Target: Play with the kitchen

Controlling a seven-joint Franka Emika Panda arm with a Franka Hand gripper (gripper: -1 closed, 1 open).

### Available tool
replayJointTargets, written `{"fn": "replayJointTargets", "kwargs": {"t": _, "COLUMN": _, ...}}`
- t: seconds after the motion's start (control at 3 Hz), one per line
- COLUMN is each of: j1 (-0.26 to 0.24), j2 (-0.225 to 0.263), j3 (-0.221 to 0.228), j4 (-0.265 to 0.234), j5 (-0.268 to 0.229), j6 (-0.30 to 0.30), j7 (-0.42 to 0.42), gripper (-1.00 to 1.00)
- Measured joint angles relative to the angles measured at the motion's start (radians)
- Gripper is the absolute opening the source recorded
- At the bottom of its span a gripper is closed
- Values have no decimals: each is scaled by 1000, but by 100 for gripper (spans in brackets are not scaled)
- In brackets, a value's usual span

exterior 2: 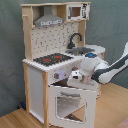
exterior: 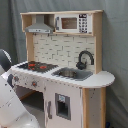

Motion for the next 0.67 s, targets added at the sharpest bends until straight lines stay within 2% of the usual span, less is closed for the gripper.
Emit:
{"fn": "replayJointTargets", "kwargs": {"t": 0.33, "j1": 1, "j2": -3, "j3": -14, "j4": 0, "j5": -8, "j6": -5, "j7": 9, "gripper": 100}}
{"fn": "replayJointTargets", "kwargs": {"t": 0.67, "j1": 60, "j2": -35, "j3": -77, "j4": 5, "j5": -44, "j6": -12, "j7": 54, "gripper": 100}}
